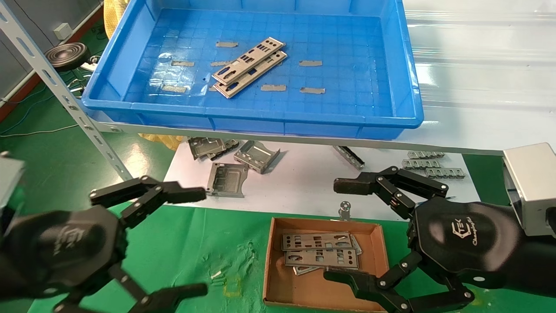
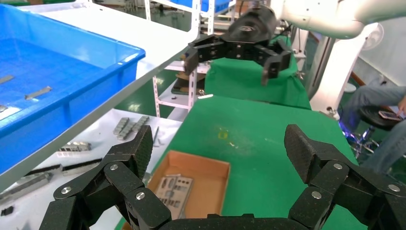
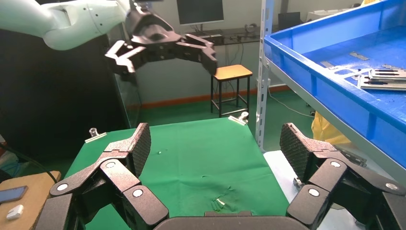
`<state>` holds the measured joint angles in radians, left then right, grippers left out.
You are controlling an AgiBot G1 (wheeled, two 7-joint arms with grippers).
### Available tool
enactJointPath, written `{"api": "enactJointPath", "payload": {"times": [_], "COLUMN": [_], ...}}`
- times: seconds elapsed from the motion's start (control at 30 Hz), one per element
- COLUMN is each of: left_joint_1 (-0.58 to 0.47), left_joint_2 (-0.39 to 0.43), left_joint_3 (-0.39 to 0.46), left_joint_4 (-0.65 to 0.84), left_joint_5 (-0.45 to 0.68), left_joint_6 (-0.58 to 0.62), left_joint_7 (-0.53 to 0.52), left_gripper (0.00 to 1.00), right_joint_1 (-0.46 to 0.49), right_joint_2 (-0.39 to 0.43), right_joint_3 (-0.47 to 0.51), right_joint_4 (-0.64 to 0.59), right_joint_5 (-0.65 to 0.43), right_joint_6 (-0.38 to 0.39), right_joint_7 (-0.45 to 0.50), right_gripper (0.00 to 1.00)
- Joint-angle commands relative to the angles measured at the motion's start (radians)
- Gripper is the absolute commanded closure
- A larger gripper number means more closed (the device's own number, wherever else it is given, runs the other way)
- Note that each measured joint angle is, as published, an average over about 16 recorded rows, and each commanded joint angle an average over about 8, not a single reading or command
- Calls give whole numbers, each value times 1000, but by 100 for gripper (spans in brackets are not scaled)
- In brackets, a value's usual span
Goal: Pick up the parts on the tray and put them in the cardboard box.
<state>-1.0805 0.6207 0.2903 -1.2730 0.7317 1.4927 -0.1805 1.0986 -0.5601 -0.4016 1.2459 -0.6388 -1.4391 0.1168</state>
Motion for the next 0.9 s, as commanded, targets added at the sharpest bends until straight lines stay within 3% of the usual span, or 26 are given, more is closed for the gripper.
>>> {"api": "enactJointPath", "payload": {"times": [0.03, 0.9], "left_joint_1": [11, 7], "left_joint_2": [-18, -11], "left_joint_3": [-22, -12], "left_joint_4": [-21, -12], "left_joint_5": [-3, -2], "left_joint_6": [6, 3], "left_joint_7": [-10, -7], "left_gripper": [0, 0], "right_joint_1": [0, 0], "right_joint_2": [0, 0], "right_joint_3": [0, 0], "right_joint_4": [0, 0], "right_joint_5": [0, 0], "right_joint_6": [0, 0], "right_joint_7": [0, 0], "right_gripper": [0, 0]}}
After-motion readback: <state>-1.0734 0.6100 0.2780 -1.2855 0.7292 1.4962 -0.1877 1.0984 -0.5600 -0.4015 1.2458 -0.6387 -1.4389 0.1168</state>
